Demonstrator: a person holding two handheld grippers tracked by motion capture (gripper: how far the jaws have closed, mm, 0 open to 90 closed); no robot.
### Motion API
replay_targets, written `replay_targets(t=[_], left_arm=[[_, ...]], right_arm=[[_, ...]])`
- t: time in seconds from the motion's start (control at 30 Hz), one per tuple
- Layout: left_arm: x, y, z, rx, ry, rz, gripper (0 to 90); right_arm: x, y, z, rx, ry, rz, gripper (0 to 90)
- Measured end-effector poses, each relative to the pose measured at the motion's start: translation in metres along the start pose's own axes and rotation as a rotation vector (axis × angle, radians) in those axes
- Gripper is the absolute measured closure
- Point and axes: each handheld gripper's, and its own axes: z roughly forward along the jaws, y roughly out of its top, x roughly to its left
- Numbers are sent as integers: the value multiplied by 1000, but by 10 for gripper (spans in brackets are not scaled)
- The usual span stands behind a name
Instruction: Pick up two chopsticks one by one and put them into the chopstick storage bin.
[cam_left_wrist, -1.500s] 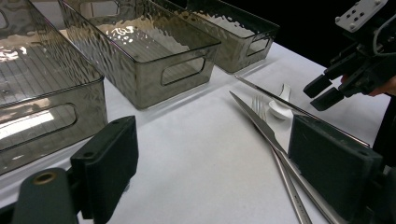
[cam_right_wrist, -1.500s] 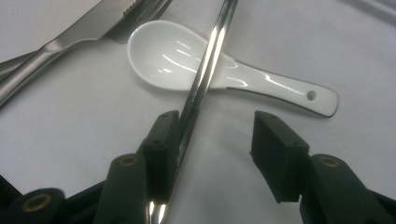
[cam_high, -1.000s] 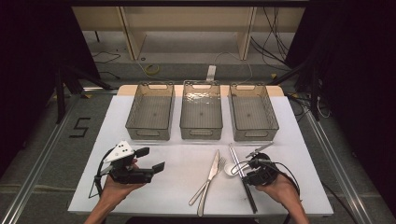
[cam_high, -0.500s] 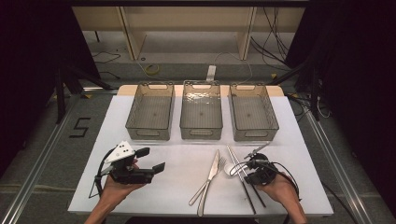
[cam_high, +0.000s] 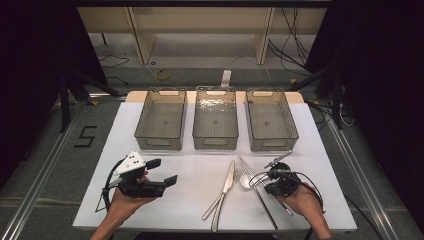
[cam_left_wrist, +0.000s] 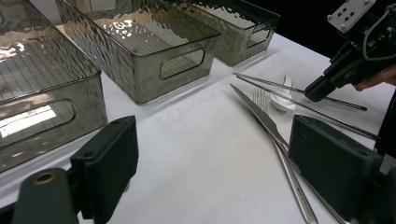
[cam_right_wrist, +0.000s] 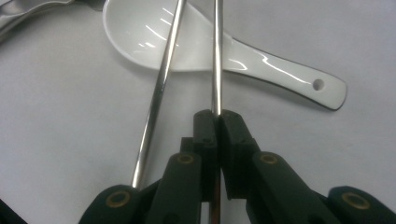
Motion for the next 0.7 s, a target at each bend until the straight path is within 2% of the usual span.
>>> replay_targets(t=[0.07,0.37,0.5,0.63,0.7], left_arm=[[0,0,0,1,0,1,156],[-1,0,1,3,-3,3,156],[-1,0,1,2,-9,-1,156],[-1,3,7,26,-41,-7,156],[-3,4,9,45,-45,14,156]], right_arm=[[-2,-1,-1,3,-7,-19,863],[-7,0,-10,-30,-20,-21,863],[-7,1,-13,-40,-22,-39,863],[7,7,-22,-51,1,-112,863],[15,10,-24,-58,21,-142,864]])
